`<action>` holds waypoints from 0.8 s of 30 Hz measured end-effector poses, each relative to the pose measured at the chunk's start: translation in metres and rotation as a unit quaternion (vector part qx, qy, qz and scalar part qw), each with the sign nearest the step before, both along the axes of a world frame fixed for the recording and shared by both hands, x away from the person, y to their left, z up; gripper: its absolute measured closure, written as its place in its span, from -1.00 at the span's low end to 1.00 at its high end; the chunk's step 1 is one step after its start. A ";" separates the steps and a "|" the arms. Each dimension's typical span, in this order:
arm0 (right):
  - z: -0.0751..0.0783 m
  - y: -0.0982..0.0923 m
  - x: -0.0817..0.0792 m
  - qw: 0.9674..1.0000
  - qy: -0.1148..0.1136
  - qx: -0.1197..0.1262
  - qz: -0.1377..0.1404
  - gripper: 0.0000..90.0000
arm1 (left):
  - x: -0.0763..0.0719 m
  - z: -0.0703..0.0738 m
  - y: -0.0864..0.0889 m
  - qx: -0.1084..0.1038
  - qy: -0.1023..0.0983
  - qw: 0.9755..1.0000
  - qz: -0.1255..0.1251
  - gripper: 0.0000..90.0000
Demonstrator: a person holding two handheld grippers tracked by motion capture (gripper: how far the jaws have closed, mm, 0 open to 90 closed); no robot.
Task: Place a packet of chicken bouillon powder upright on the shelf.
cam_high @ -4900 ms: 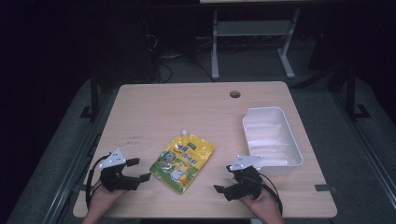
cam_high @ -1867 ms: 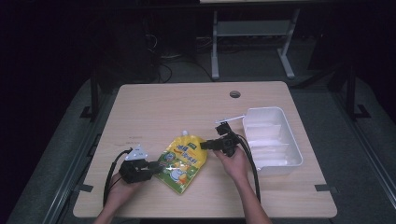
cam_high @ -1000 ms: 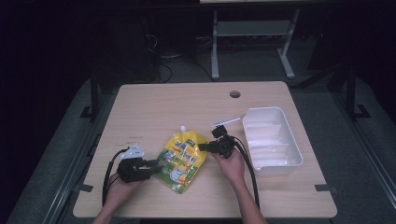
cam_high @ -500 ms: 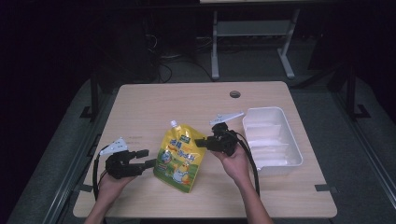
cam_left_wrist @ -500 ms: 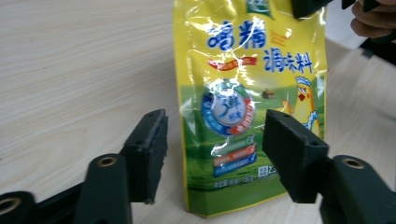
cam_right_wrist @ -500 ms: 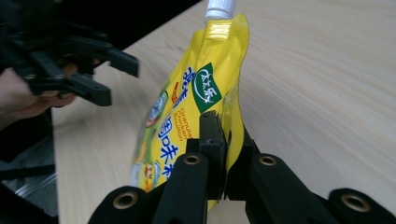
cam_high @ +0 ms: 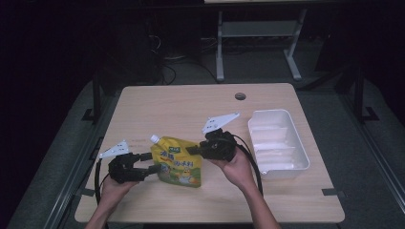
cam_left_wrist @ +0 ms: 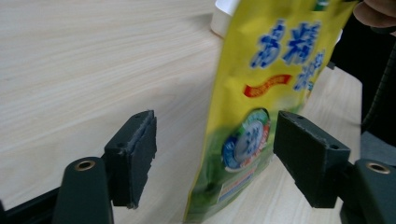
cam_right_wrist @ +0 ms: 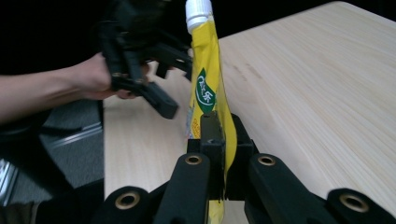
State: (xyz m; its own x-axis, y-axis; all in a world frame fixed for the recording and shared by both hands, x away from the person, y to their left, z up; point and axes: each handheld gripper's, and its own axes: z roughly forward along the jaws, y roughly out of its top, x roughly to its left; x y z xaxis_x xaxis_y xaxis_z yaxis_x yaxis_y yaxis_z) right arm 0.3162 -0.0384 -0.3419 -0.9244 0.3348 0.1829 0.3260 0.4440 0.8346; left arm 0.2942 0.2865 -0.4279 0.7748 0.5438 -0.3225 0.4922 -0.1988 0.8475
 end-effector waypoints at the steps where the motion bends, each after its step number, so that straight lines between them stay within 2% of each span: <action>1: 0.002 0.002 -0.002 1.000 -0.004 -0.001 0.009 0.97 | 0.000 -0.001 -0.001 -0.006 0.004 1.000 -0.003 -0.36; 3: 0.005 0.006 -0.006 1.000 -0.013 -0.003 0.023 0.97 | 0.000 -0.001 -0.002 -0.012 0.006 1.000 -0.013 -0.34; 7: 0.009 0.010 -0.010 0.999 -0.026 -0.012 0.041 0.97 | 0.000 -0.001 -0.003 -0.026 0.011 0.999 -0.036 -0.10; 9: 0.009 0.011 -0.011 0.998 -0.029 -0.014 0.045 0.97 | 0.000 -0.002 -0.003 -0.039 0.016 0.998 -0.051 -0.04; 14: 0.010 0.008 -0.009 0.998 -0.030 -0.016 0.044 0.96 | -0.001 -0.001 -0.005 -0.038 0.012 0.997 -0.059 0.21; 19: 0.010 0.006 -0.007 0.999 -0.028 -0.011 0.040 0.96 | -0.002 0.001 -0.005 -0.047 0.009 0.997 -0.062 0.45; 24: 0.009 0.003 -0.005 0.999 -0.026 -0.011 0.030 0.95 | -0.006 0.005 -0.006 -0.044 -0.006 0.996 -0.072 0.65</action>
